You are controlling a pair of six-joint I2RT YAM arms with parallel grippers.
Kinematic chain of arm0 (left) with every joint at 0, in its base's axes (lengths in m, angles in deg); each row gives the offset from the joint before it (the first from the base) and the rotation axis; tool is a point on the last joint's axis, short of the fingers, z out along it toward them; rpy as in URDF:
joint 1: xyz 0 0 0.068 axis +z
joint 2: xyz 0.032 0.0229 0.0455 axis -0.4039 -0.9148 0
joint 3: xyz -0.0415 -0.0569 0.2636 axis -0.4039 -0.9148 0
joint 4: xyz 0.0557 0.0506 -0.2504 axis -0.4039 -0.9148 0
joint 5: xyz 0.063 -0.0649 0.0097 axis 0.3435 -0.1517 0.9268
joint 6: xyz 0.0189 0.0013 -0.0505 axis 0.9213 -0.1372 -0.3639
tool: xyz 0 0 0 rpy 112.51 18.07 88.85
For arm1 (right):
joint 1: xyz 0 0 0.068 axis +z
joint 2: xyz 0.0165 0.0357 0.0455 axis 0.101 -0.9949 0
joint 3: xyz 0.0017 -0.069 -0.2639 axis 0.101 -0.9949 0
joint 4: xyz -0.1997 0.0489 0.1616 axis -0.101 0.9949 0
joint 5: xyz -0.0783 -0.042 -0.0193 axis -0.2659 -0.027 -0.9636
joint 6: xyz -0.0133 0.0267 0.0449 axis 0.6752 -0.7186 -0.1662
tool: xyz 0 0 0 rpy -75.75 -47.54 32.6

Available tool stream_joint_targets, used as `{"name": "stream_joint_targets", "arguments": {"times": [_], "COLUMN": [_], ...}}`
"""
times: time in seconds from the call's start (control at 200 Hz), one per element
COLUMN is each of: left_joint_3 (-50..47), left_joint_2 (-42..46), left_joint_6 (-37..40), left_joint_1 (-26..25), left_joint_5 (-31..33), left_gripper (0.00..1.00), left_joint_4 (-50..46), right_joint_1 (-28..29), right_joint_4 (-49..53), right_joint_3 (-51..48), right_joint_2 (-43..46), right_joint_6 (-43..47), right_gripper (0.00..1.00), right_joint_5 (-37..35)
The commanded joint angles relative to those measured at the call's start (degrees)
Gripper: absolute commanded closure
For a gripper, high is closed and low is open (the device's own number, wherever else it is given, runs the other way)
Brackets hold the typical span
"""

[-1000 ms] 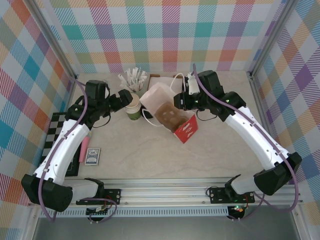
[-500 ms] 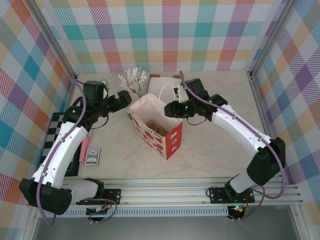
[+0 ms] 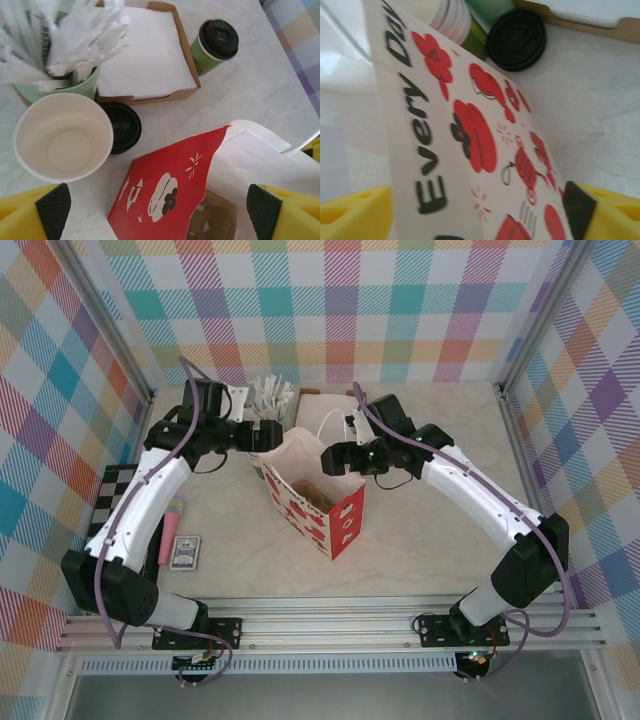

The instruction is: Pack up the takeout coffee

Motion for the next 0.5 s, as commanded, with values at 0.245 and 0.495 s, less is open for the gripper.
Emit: {"name": "stream_joint_targets", "arguments": {"times": [0.245,0.495], "left_joint_3": [5.1,2.4], "left_joint_2": [-4.3,-2.2], "left_joint_6": [9.2,3.5], "left_joint_1": [-1.0,-0.9], "left_joint_5": [-5.3,2.0], "left_gripper": [0.11,0.01], "left_joint_4": [-5.3,0.1], "right_joint_1": [0.2,0.1], "right_joint_4": [7.9,9.6], "right_joint_3": [4.2,5.2], "right_joint_2": [1.5,7.0], "right_joint_6": [3.4,6.9], "right_gripper": [0.00,0.00], "right_joint_5": [-4.9,-5.2]}}
